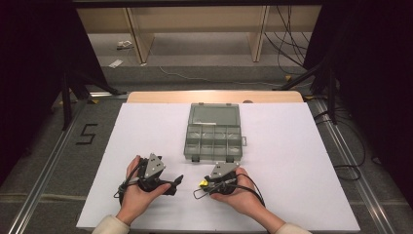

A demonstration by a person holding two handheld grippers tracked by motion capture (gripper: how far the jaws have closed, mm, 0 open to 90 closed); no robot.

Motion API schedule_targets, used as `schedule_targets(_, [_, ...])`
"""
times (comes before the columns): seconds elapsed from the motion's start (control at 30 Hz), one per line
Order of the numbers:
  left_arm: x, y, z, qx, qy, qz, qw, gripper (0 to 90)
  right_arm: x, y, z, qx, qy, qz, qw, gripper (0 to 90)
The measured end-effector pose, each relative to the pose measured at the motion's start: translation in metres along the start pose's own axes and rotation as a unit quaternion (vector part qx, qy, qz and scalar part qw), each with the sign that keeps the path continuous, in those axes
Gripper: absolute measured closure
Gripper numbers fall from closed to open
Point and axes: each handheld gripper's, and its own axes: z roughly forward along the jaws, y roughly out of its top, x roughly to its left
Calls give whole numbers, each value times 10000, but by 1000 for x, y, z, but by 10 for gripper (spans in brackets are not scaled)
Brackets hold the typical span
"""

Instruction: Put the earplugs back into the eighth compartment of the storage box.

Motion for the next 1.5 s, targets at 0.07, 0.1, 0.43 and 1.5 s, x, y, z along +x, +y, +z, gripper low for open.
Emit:
schedule_targets(0.07, [0,0,0,-12,20,-2,10000,12,0,0,0,-3,2,0,10000,664])
schedule_targets(0.1, [0,0,0,-13,29,-2,10000,14,0,0,0,-3,12,0,10000,672])
schedule_targets(0.43, [1,0,0,29,34,4,10000,19,-1,3,-7,-66,68,71,9999,693])
schedule_targets(1.5, [1,1,-1,-49,54,-16,10000,23,-18,12,-33,-423,31,415,9982,741])
